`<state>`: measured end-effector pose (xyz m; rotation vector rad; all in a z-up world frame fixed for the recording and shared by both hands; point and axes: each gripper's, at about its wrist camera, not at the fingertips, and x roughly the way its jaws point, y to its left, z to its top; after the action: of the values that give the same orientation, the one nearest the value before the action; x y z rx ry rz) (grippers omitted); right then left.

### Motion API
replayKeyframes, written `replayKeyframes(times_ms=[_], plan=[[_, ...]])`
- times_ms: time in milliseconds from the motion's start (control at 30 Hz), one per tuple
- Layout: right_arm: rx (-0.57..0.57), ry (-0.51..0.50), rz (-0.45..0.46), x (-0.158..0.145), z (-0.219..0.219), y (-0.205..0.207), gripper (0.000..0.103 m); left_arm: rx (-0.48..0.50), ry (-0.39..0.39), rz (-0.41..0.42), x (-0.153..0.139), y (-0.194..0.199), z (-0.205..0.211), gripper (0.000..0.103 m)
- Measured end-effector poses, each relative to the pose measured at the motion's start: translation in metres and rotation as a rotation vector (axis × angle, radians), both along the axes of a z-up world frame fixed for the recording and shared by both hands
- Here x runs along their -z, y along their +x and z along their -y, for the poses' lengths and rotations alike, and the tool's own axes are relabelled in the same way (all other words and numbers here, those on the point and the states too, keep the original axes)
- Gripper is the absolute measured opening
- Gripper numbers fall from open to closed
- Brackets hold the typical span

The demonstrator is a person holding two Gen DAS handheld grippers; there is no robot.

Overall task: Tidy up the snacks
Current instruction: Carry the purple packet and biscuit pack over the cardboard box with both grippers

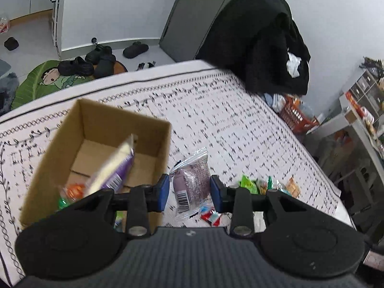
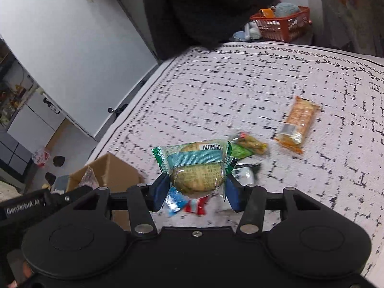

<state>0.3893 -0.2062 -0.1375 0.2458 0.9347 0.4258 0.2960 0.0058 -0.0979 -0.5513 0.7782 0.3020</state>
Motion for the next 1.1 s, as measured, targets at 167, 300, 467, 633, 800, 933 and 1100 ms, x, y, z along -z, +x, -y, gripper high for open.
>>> replayKeyframes(times_ms=[167, 300, 467, 633, 800, 933, 1100], plan=[[-0.017, -0.01, 0.016, -0.012, -0.024, -0.014, 0.049, -0.02, -0.035, 0.058, -0.005, -0.009, -0.025, 0.035], [-0.031, -0.022, 0.033, -0.02, -0.045, -0.025, 0.049, -0.017, -0.063, 0.093, -0.001, -0.017, -0.04, 0.035], [-0.04, -0.032, 0.053, -0.028, -0.072, -0.036, 0.049, -0.036, -0.098, 0.1, 0.002, -0.024, -0.06, 0.035], [-0.055, -0.053, 0.072, -0.034, -0.097, -0.043, 0.049, -0.059, -0.139, 0.121, 0.003, -0.03, -0.08, 0.035], [-0.063, -0.072, 0.082, -0.035, -0.12, -0.048, 0.049, -0.083, -0.166, 0.135, 0.004, -0.035, -0.099, 0.035], [-0.068, -0.087, 0.079, -0.034, -0.137, -0.049, 0.049, -0.099, -0.187, 0.137, 0.006, -0.036, -0.113, 0.035], [-0.075, -0.101, 0.079, -0.03, -0.156, -0.047, 0.049, -0.108, -0.227, 0.13, 0.014, -0.033, -0.131, 0.035]])
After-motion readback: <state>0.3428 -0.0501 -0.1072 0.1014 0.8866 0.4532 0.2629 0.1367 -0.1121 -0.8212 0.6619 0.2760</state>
